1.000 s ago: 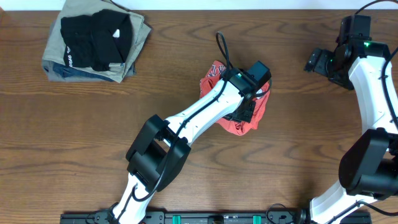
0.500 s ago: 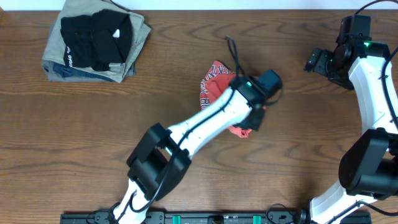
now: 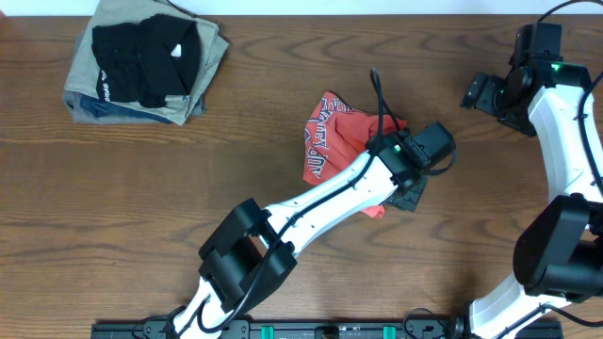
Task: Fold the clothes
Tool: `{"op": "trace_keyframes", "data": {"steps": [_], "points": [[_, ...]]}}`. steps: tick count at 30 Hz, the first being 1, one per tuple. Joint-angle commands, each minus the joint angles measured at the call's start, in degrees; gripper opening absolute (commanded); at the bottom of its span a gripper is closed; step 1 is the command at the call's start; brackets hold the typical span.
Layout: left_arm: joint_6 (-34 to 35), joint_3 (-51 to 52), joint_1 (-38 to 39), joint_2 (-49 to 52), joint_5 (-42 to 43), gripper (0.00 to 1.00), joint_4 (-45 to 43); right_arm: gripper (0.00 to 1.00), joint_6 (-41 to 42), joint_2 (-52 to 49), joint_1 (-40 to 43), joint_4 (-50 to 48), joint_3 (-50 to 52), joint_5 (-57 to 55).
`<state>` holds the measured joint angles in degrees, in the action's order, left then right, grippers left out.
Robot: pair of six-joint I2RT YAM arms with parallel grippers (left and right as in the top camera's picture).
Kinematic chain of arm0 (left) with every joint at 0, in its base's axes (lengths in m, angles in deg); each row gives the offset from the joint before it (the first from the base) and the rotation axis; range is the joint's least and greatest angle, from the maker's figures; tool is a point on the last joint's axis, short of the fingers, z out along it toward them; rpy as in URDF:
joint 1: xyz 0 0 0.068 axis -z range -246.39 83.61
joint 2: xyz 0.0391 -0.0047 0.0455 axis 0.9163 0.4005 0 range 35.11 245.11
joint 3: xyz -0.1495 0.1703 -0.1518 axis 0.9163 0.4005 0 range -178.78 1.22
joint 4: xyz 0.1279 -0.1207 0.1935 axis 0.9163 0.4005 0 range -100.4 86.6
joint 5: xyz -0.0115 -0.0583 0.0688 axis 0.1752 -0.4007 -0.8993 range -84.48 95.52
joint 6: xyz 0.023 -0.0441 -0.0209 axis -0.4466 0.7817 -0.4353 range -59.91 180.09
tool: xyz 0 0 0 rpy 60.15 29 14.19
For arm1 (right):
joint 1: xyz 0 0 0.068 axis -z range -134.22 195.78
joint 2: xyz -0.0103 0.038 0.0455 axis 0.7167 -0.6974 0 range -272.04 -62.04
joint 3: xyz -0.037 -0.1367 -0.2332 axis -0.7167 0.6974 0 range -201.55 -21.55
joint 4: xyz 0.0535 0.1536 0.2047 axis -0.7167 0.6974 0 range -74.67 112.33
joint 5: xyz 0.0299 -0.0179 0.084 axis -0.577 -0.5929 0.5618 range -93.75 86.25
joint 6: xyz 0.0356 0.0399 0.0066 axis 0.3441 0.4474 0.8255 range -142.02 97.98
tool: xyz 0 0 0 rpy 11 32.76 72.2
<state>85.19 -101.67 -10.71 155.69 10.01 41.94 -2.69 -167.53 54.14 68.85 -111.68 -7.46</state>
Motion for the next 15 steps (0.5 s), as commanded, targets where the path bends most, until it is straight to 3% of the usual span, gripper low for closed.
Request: {"op": "trace_keyframes", "data": {"steps": [1, 10, 12, 15], "points": [[0.2, 0.0, 0.1, -0.8, -0.4, 0.29, 0.2, 0.99, 0.8, -0.1, 0.2, 0.1, 0.2, -0.6], [1.2, -0.2, -2.2, -5.9, -0.5, 0.29, 5.4, 0.99, 0.8, -0.1, 0.2, 0.1, 0.2, -0.6], [1.8, -0.2, -4.1, -8.3, -0.5, 0.41, 7.9, 0.99, 0.8, -0.1, 0.2, 0.1, 0.2, -0.6], [1.7, -0.2, -7.9, -11.8, -1.0, 0.73, 12.9, 0.99, 0.8, -0.1, 0.2, 0.1, 0.2, -0.6]]}}
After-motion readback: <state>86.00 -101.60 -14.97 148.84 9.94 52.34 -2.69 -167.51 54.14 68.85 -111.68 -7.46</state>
